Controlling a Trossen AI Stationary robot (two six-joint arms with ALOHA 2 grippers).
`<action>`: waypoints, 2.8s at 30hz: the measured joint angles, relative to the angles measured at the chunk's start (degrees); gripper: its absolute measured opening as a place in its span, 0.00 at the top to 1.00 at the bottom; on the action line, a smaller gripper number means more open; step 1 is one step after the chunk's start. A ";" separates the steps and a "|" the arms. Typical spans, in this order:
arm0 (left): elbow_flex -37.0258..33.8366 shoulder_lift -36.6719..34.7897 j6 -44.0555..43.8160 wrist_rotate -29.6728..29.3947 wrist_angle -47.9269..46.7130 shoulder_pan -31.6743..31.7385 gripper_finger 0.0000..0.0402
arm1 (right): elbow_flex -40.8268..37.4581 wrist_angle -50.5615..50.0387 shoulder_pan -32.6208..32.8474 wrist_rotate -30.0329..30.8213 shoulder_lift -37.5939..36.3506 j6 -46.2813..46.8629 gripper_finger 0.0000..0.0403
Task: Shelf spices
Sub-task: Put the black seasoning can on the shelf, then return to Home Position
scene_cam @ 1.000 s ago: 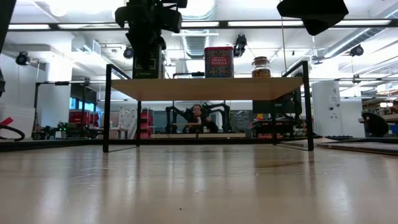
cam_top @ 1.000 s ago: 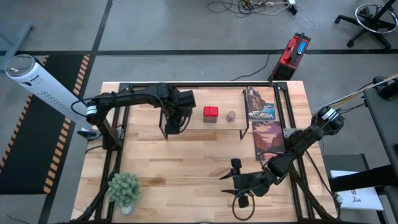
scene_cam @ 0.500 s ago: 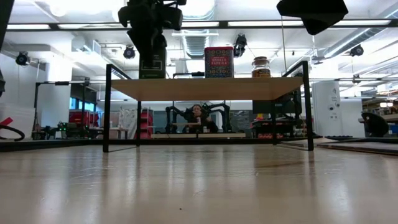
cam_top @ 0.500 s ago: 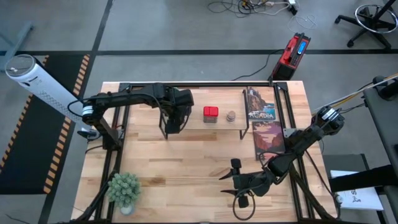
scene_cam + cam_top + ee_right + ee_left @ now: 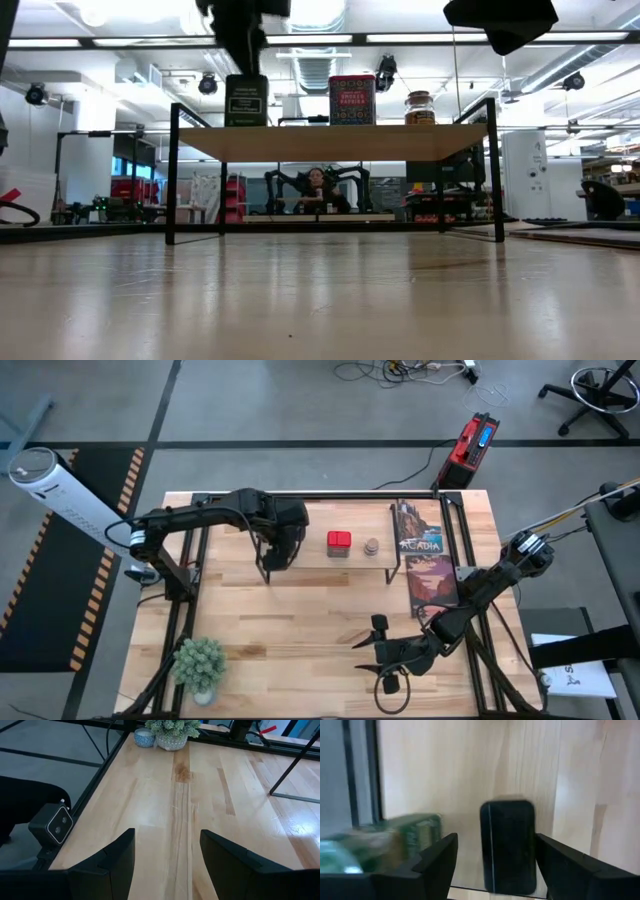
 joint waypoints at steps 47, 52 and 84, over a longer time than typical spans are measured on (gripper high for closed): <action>-5.01 -6.42 -20.35 -16.45 43.04 -52.86 0.62 | -33.60 -2.28 -0.41 -24.70 -68.87 -8.84 0.51; -21.93 -14.10 -20.18 -16.21 61.19 -53.98 0.64 | -34.75 -9.83 -0.42 -24.54 -75.04 -6.75 0.51; -90.03 -57.04 -16.87 -15.18 115.19 -47.25 0.81 | -33.97 -21.03 -0.42 1.41 -87.62 -5.07 0.51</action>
